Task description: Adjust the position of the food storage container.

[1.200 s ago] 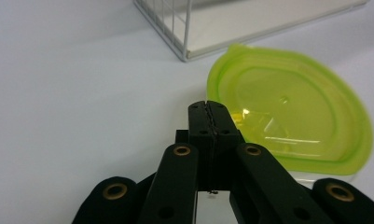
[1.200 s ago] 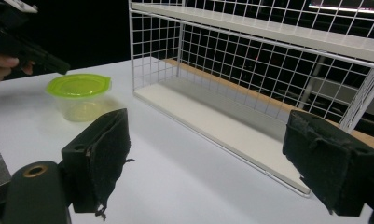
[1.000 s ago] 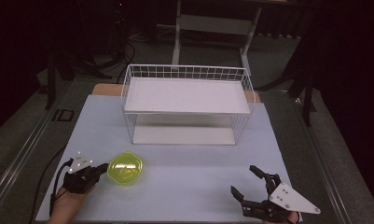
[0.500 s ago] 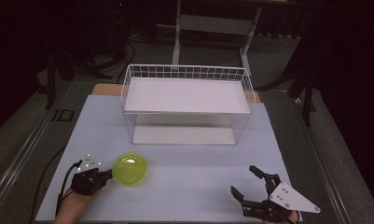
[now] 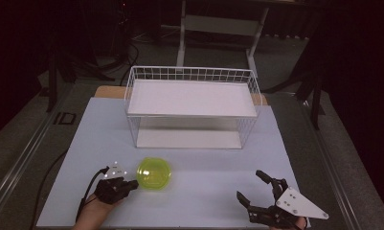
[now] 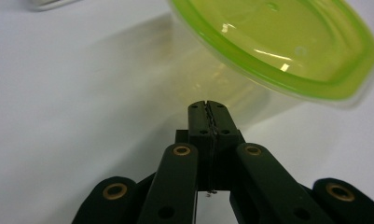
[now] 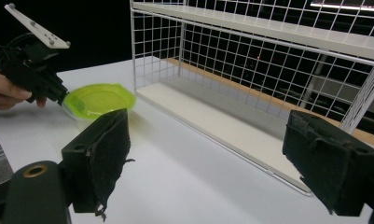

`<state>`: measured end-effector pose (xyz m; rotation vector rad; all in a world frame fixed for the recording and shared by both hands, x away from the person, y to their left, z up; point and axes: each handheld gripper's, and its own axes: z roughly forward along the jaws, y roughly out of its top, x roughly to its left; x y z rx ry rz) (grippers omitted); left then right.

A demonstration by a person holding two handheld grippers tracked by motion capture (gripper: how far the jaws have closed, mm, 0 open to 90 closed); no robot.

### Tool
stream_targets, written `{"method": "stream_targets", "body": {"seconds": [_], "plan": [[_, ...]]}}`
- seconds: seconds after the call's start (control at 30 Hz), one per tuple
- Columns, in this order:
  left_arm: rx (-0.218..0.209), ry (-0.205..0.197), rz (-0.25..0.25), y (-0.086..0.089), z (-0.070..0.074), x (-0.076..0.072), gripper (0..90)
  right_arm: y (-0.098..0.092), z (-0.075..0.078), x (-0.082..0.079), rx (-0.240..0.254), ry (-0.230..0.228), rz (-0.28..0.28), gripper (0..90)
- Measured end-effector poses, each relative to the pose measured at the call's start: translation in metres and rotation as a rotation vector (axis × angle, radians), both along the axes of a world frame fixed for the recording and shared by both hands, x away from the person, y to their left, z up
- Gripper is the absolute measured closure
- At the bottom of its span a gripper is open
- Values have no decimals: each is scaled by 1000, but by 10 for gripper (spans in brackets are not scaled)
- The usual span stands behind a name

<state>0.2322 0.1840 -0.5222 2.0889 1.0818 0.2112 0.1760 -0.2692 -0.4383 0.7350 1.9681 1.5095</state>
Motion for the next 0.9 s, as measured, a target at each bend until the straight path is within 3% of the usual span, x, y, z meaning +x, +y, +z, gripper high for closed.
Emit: {"method": "stream_targets", "body": {"seconds": [0.17, 0.33, 0.4, 0.53, 0.6, 0.83, 0.9], "plan": [[-7, 24, -44, -20, -2, -1, 900, -2, 0, 0, 4, -2, 0, 148], [7, 12, -19, -17, -1, 0, 900, -3, 0, 0, 8, -2, -4, 148], [-20, 6, 30, -6, 1, 7, 900, -4, 1, 0, 10, -3, -4, 148], [-11, -4, 38, -4, 1, 15, 900, -3, 0, 0, 7, 0, 0, 149], [-31, 18, 43, -6, 1, 20, 900, -3, 0, 0, 6, 0, 1, 149], [-9, 26, -26, -32, -1, 18, 900, -4, 0, 0, 12, 2, -2, 149], [-26, 34, -48, -40, 0, 17, 900, -4, 0, 0, 14, 3, -2, 149]]}}
